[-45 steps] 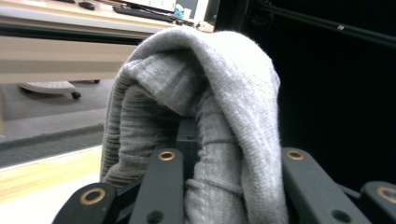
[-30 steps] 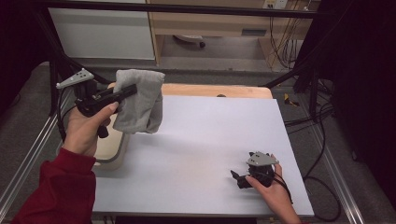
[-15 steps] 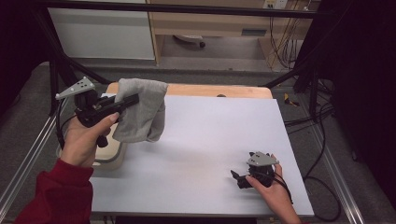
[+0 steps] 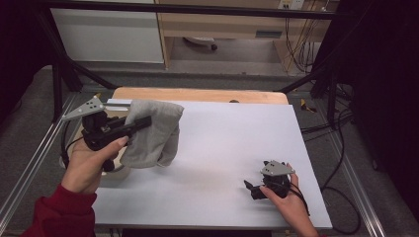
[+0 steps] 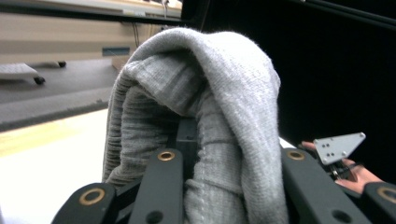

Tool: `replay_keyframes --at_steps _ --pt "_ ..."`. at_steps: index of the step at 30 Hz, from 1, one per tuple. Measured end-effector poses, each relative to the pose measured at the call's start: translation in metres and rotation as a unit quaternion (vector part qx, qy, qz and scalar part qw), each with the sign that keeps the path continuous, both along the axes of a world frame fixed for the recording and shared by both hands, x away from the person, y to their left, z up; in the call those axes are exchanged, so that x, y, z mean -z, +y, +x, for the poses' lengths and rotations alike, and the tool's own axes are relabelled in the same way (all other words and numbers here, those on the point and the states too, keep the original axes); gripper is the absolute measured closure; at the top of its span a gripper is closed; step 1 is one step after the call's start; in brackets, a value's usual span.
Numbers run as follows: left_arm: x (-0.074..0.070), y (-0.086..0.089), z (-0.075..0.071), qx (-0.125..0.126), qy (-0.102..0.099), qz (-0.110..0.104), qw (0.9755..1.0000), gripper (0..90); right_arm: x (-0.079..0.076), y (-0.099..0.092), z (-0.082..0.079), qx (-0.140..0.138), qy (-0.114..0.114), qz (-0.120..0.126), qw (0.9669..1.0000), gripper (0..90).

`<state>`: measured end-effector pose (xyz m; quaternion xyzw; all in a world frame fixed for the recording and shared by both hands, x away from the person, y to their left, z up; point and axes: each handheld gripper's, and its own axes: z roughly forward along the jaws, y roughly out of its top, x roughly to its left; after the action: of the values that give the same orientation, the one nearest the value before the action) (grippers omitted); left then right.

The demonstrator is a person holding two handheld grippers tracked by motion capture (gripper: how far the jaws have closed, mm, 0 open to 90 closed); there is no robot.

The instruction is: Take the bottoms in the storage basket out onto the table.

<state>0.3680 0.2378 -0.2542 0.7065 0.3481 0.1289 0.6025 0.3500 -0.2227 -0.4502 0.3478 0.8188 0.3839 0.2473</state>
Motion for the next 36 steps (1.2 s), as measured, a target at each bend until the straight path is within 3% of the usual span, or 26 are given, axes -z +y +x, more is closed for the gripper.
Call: replay_keyframes --at_steps 8,15,23,36 --pt "0.017 -0.018 0.014 0.016 0.025 0.011 0.9995 70.8 0.0 0.0 0.0 -0.001 -0.001 0.0 1.0 2.4" --pt "0.026 -0.03 0.03 0.018 0.034 0.013 0.9992 70.8 0.0 0.0 0.0 -0.005 -0.002 -0.001 1.0 2.4" --pt "0.033 -0.042 0.047 0.019 0.034 0.018 0.9991 70.8 -0.001 -0.001 -0.001 -0.003 -0.003 -0.002 1.0 2.4" --pt "0.037 -0.052 0.056 0.02 0.038 0.025 0.9987 70.8 0.001 0.002 0.0 -0.006 0.0 -0.007 1.0 2.4"
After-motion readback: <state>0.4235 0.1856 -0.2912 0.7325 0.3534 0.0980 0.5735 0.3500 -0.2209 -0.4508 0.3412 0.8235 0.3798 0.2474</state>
